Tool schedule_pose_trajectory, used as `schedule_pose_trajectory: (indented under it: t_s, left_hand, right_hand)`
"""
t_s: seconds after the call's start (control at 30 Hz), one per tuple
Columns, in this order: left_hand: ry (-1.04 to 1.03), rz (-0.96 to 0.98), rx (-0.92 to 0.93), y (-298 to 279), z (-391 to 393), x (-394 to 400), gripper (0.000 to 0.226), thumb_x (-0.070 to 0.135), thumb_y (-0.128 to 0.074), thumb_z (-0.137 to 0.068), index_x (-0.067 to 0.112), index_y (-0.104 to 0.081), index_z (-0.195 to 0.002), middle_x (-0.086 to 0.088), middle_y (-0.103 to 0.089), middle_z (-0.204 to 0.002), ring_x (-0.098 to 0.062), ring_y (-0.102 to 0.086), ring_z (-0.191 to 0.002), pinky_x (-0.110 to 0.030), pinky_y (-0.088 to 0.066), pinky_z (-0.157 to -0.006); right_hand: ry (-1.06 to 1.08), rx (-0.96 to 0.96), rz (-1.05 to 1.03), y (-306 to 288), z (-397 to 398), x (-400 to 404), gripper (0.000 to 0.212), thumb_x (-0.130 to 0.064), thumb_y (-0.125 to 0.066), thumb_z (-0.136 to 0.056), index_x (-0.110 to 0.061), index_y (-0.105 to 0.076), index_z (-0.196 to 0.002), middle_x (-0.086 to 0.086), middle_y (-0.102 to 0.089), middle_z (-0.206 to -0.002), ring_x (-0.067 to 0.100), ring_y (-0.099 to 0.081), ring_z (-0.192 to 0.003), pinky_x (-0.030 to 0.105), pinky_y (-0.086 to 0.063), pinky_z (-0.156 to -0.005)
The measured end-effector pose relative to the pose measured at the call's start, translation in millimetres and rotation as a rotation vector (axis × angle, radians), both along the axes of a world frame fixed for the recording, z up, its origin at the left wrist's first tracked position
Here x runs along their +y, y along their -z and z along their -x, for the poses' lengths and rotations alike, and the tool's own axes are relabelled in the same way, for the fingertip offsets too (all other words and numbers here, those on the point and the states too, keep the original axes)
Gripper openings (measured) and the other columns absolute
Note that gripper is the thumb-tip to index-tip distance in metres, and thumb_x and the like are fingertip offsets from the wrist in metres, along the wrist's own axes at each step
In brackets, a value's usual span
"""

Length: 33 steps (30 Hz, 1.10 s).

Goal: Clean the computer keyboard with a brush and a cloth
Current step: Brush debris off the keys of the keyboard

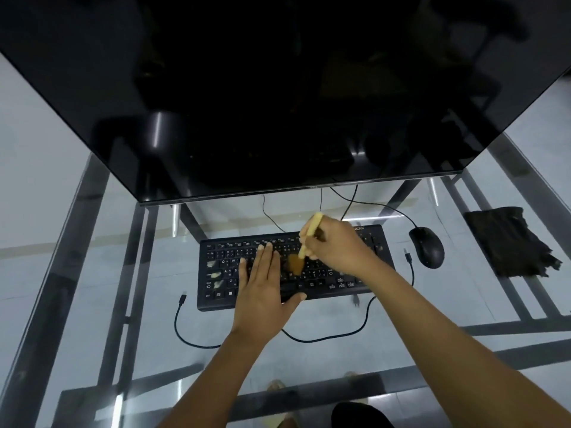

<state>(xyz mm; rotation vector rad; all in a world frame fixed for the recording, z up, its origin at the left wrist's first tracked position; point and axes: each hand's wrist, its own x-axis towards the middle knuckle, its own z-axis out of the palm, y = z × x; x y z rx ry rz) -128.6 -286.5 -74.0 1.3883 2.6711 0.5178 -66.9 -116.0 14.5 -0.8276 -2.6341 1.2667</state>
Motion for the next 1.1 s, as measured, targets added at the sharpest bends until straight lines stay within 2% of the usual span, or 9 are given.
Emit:
schedule_pose_trajectory:
  t_s: [0.1,0.23,0.37,0.53,0.67,0.77,0.87,1.0,1.1]
  left_hand:
    - [-0.066,-0.038,-0.017,-4,4,-11,0.089,0.068,-0.044,-0.083,0.007,-0.03,-0.146,-0.007,-0.019,-0.158,-0.018,-0.008,-0.147,-0.047,-0.002,-0.119]
    - [-0.169,-0.086,-0.022,-6,19,-33,0.088,0.067,-0.05,-0.082,0.009,-0.031,-0.145,-0.006,-0.02,-0.157,-0.017,-0.006,-0.147,-0.047,-0.003,-0.119]
    - [-0.265,-0.113,-0.061,-3,28,-54,0.089,0.069,-0.045,-0.082,0.01,-0.028,-0.147,-0.004,-0.015,-0.159,-0.017,-0.006,-0.147,-0.046,0.0,-0.118]
    - [-0.395,-0.161,-0.193,4,35,-74,0.094,0.074,-0.036,-0.082,0.011,-0.021,-0.149,-0.004,-0.015,-0.159,-0.01,0.002,-0.146,-0.039,0.005,-0.118]
    - [-0.396,-0.221,-0.33,10,33,-85,0.092,0.07,-0.048,-0.082,0.019,-0.012,-0.15,-0.002,-0.022,-0.157,-0.015,-0.009,-0.146,-0.047,-0.013,-0.119]
    - [-0.428,-0.218,-0.388,11,31,-91,0.095,0.069,-0.054,-0.08,0.025,-0.007,-0.15,0.003,-0.022,-0.156,-0.022,-0.014,-0.145,-0.054,-0.035,-0.108]
    - [-0.441,-0.198,-0.394,12,31,-93,0.098,0.073,-0.054,-0.077,0.027,-0.006,-0.15,0.005,-0.021,-0.156,-0.023,-0.014,-0.145,-0.053,-0.038,-0.107]
    - [-0.445,-0.214,-0.409,11,29,-94,0.096,0.071,-0.052,-0.078,0.027,-0.008,-0.151,0.005,-0.018,-0.158,-0.022,-0.008,-0.147,-0.048,-0.03,-0.113]
    - [-0.463,-0.227,-0.411,11,26,-95,0.097,0.067,-0.055,-0.078,0.025,-0.007,-0.152,0.006,-0.015,-0.159,-0.013,0.0,-0.144,-0.043,-0.024,-0.112]
  right_hand:
    - [0.15,0.139,-0.187,2,10,-4,0.008,-0.012,-0.055,-0.093,-0.013,-0.062,-0.097,0.001,-0.063,-0.094,0.012,-0.061,-0.078,0.02,-0.052,-0.071]
    - [0.022,0.038,0.104,-4,25,-15,0.007,-0.013,-0.056,-0.093,-0.016,-0.062,-0.093,0.005,-0.07,-0.09,0.015,-0.07,-0.078,0.027,-0.058,-0.074]
    - [0.09,0.093,-0.069,-1,39,-24,0.008,-0.01,-0.053,-0.094,-0.01,-0.06,-0.094,0.001,-0.066,-0.092,0.007,-0.063,-0.072,0.013,-0.049,-0.063]
    - [-0.099,-0.034,0.035,0,51,-38,0.008,-0.015,-0.055,-0.094,-0.011,-0.061,-0.098,0.0,-0.069,-0.087,0.009,-0.066,-0.075,0.027,-0.057,-0.074]
    - [0.049,0.199,-0.069,-2,62,-43,0.007,-0.01,-0.054,-0.094,-0.01,-0.06,-0.098,0.001,-0.066,-0.093,0.005,-0.065,-0.077,0.019,-0.053,-0.07]
    - [-0.18,-0.029,0.066,-6,65,-54,0.009,-0.016,-0.054,-0.095,-0.011,-0.061,-0.099,0.002,-0.069,-0.085,0.015,-0.069,-0.076,0.026,-0.057,-0.069]
    - [-0.05,0.058,-0.185,-3,68,-57,0.014,-0.017,-0.051,-0.097,-0.007,-0.061,-0.096,0.006,-0.066,-0.093,0.017,-0.064,-0.078,0.033,-0.056,-0.074]
    - [-0.125,0.029,0.025,-5,71,-56,0.008,-0.014,-0.055,-0.095,-0.009,-0.061,-0.099,0.001,-0.067,-0.089,0.012,-0.068,-0.077,0.024,-0.057,-0.072]
    - [-0.046,0.036,-0.108,-2,74,-60,0.007,-0.01,-0.054,-0.094,-0.008,-0.06,-0.093,0.0,-0.064,-0.09,0.01,-0.063,-0.074,0.022,-0.055,-0.067]
